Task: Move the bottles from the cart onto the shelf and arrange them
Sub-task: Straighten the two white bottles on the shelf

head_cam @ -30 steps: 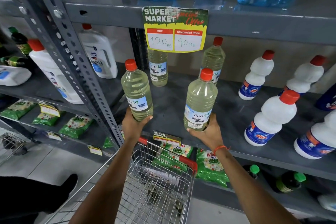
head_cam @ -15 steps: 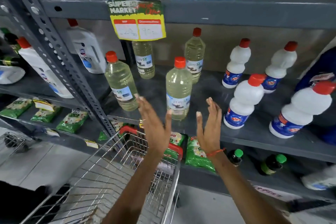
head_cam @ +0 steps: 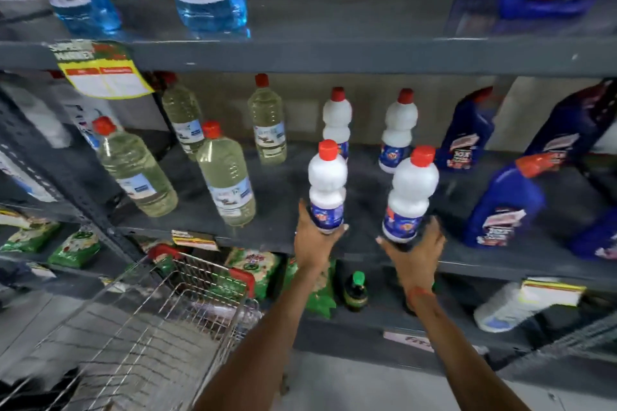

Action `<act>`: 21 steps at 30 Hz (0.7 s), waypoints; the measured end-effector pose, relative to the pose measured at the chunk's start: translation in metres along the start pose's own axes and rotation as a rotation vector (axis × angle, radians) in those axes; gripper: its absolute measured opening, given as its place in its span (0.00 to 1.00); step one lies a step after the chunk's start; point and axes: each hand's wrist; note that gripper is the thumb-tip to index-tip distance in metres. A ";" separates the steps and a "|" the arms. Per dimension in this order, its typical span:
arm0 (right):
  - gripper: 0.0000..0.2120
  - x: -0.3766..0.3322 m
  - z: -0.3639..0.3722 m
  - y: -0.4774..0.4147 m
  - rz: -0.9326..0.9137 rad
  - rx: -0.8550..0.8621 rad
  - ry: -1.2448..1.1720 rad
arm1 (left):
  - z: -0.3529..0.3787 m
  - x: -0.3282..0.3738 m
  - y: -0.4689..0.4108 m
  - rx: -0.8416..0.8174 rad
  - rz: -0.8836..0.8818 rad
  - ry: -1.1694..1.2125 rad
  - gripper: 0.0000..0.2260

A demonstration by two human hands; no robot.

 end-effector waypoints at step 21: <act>0.38 0.006 -0.004 -0.019 0.048 -0.182 -0.054 | 0.006 -0.001 -0.006 -0.044 0.080 0.055 0.47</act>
Point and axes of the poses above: each hand's wrist, its own y-axis away from the middle knuckle, its own z-axis out of the palm, x = y × z, and after that the axes turned 6 degrees about x, right-handed
